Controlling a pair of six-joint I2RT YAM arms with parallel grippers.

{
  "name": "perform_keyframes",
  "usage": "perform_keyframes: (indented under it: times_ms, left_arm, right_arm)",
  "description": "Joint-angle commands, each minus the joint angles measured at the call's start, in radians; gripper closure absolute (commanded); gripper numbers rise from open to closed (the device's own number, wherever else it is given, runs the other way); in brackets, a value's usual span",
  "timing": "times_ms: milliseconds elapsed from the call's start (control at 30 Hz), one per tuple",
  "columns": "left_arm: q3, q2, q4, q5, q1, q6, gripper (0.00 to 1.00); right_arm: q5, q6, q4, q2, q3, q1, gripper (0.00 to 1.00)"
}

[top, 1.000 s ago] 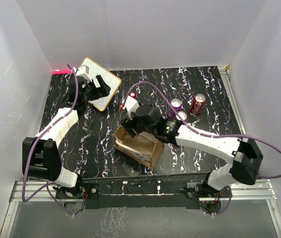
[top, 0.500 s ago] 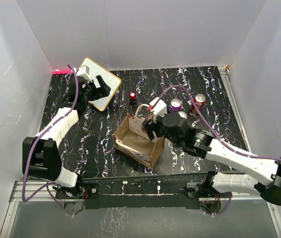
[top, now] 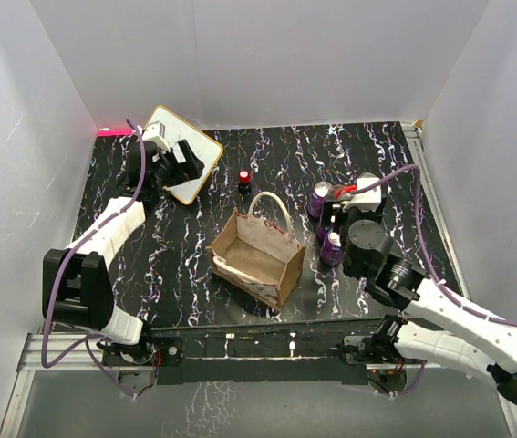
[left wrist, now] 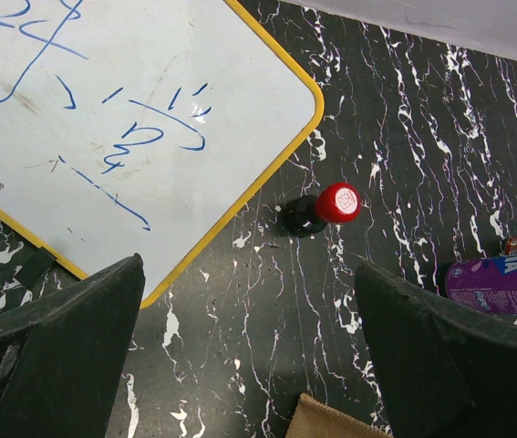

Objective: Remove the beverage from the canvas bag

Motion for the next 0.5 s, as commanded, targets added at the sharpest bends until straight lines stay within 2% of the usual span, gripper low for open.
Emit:
perform_keyframes:
  times_ms: [0,267,467]
  left_arm:
    - [0.041,-0.013,0.004,0.013,0.0,-0.002,0.03]
    - [0.044,-0.037,-0.003,-0.002,0.001,0.01,0.03]
    - [0.044,-0.042,-0.002,0.001,0.0,0.009,0.03]
  right_arm:
    - [0.107,0.025,0.167,-0.012,-0.04,-0.147,0.92]
    - [-0.135,0.282,-0.034,0.171,0.0,-0.493,0.92]
    - [-0.222,0.433,-0.092,0.341,0.061,-0.606,0.92]
